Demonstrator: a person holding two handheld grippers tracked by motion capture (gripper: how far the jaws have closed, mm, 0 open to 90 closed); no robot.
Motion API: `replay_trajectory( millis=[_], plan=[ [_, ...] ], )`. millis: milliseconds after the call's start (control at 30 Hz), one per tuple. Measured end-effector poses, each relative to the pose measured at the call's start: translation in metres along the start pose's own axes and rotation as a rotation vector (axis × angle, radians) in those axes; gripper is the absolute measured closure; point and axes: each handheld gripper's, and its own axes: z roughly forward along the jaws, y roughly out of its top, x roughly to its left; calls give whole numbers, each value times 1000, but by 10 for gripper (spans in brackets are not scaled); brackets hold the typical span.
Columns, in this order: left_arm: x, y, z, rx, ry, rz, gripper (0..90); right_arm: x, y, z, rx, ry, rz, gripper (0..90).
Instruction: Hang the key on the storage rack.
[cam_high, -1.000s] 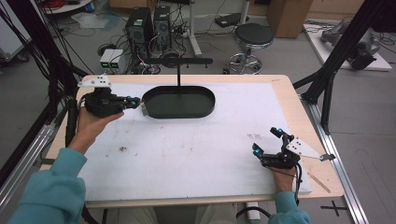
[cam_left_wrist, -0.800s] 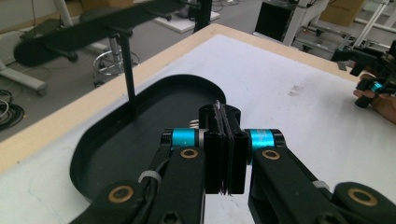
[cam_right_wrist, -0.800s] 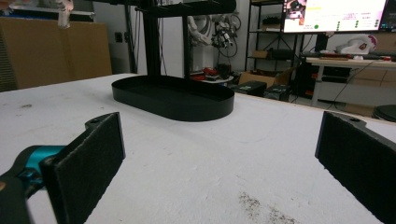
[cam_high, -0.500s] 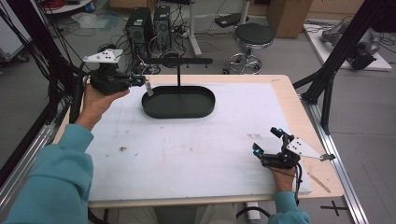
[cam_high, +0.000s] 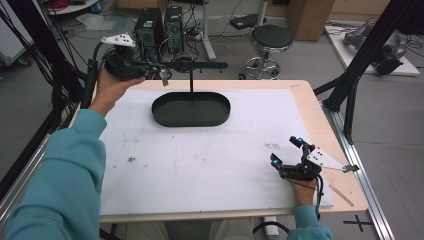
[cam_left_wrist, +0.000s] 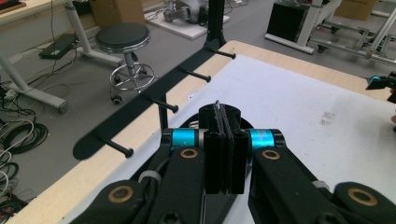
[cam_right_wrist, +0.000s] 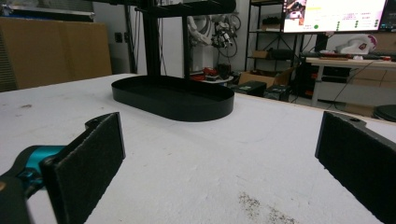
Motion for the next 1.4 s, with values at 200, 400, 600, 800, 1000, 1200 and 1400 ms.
replay_trajectory(
  millis=[200, 400, 600, 800, 1000, 1200, 1400],
  plan=[
    [10, 3, 10, -2, 10, -14, 883, 0, 0, 0, 1, -1, 0, 6],
    [20, -6, 18, 34, 35, -43, 883, 0, 0, 0, -1, 1, 1, 6],
    [26, -11, 26, 74, 57, -64, 883, 0, 0, 0, 2, -3, 2, 6],
    [28, -14, 34, 104, 74, -87, 882, 0, 0, 0, 2, -2, 6, 6],
    [30, -16, 38, 135, 103, -102, 882, 0, 0, 0, 3, 0, 8, 6],
    [29, -18, 42, 172, 137, -119, 882, 0, 0, 0, 0, 0, 4, 6],
    [29, -18, 45, 186, 155, -130, 882, 0, 0, 0, 2, 0, 5, 6]
  ],
)
